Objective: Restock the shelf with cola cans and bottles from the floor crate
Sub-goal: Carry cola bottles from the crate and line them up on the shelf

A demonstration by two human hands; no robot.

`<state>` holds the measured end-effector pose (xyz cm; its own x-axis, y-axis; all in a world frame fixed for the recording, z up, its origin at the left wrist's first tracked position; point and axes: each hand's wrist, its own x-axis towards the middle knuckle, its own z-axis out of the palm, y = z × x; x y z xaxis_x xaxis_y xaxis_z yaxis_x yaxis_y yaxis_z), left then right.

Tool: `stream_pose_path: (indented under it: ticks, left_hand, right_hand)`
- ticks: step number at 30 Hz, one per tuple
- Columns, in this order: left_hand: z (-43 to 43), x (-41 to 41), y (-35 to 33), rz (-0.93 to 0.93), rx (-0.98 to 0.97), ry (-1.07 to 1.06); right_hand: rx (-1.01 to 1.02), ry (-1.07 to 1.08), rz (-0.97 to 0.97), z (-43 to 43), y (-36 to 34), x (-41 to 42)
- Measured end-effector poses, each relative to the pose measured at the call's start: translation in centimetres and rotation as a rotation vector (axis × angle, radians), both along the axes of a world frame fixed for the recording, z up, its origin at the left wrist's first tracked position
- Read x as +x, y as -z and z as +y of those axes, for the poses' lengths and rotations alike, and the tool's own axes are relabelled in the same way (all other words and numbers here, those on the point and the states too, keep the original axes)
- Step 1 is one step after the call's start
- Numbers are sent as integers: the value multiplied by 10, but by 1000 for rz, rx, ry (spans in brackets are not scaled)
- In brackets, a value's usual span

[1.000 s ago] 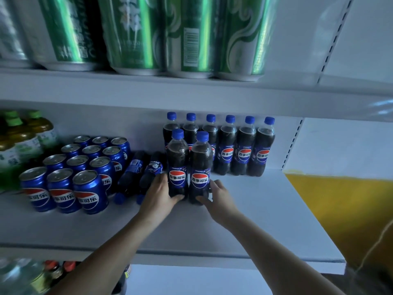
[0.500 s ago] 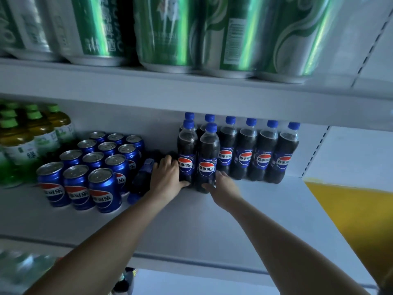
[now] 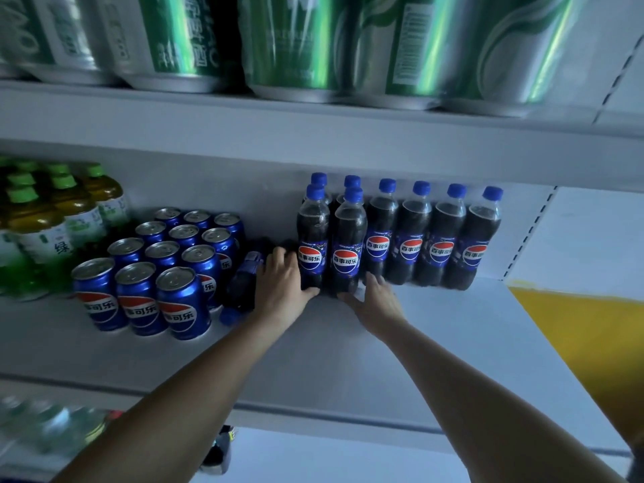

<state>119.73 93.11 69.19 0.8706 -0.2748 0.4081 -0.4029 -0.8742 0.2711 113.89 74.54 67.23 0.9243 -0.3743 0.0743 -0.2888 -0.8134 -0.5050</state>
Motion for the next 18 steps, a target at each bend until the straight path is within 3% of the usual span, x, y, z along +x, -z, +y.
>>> stream_pose_path:
  ticks: [5, 7, 12, 15, 18]
  left_hand:
    - [18, -66, 19, -160, -428, 197]
    - [19, -91, 22, -107, -560, 339]
    - [16, -153, 26, 245, -798, 473]
    - [20, -184, 19, 558, -981, 511]
    - [20, -213, 19, 750, -1016, 487]
  right_hand:
    - [251, 75, -166, -2, 12, -75]
    - [282, 79, -263, -6, 6, -117]
    - [566, 167, -436, -25, -23, -221]
    - [752, 283, -563, -30, -30, -280]
    - [1012, 463, -625, -24, -10, -330]
